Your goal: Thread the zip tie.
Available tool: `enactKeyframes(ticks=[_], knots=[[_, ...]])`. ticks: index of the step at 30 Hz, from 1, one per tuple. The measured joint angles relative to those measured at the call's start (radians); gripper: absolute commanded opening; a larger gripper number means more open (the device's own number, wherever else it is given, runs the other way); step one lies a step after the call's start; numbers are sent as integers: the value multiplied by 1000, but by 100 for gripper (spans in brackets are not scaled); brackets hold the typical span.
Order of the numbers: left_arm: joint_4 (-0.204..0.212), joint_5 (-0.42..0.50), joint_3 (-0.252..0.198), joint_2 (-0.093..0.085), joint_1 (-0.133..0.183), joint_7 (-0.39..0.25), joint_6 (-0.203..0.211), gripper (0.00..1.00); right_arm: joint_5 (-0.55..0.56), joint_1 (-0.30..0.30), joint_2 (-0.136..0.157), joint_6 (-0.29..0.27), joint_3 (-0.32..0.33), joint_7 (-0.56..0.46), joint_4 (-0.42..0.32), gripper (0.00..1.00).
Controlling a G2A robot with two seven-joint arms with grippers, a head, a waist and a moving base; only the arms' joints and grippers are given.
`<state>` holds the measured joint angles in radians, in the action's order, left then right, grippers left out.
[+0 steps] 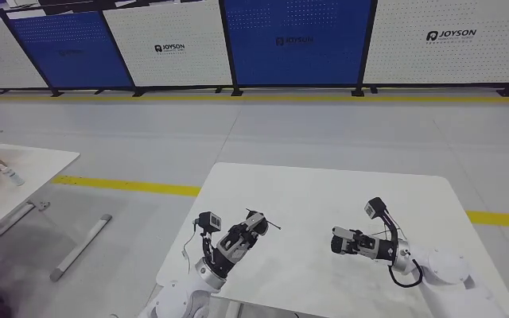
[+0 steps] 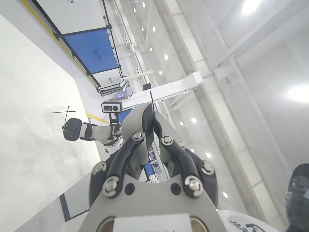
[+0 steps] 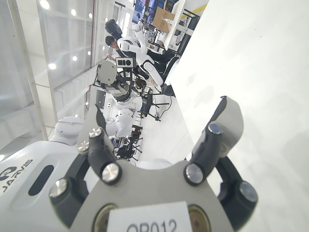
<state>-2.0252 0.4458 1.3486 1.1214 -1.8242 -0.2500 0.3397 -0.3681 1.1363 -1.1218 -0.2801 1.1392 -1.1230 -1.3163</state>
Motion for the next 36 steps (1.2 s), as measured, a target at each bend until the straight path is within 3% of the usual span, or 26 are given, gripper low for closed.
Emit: enactKeyframes(ticks=[4, 7, 15, 18, 22, 28, 31, 36], knots=[[-10, 69, -13, 9, 22, 16, 0, 0, 0, 0, 0, 0, 0, 0, 0, 100], [-20, 140, 12, 16, 25, -8, 0, 0, 0, 0, 0, 0, 0, 0, 0, 100], [-16, 140, 17, 18, 26, -11, -4, 0, 0, 0, 0, 0, 0, 0, 0, 100], [8, 93, 9, 18, 43, 7, -43, 0, 0, 0, 0, 0, 0, 0, 0, 100], [59, -25, -15, 20, 81, 64, -139, 0, 0, 0, 0, 0, 0, 0, 0, 100], [138, -166, -66, 24, 134, 94, -226, 0, 0, 0, 0, 0, 0, 0, 0, 100], [160, -238, -97, 25, 141, 94, -238, 0, 0, 0, 0, 0, 0, 0, 0, 100], [161, -248, -102, 25, 142, 93, -238, 0, 0, 0, 0, 0, 0, 0, 0, 100]])
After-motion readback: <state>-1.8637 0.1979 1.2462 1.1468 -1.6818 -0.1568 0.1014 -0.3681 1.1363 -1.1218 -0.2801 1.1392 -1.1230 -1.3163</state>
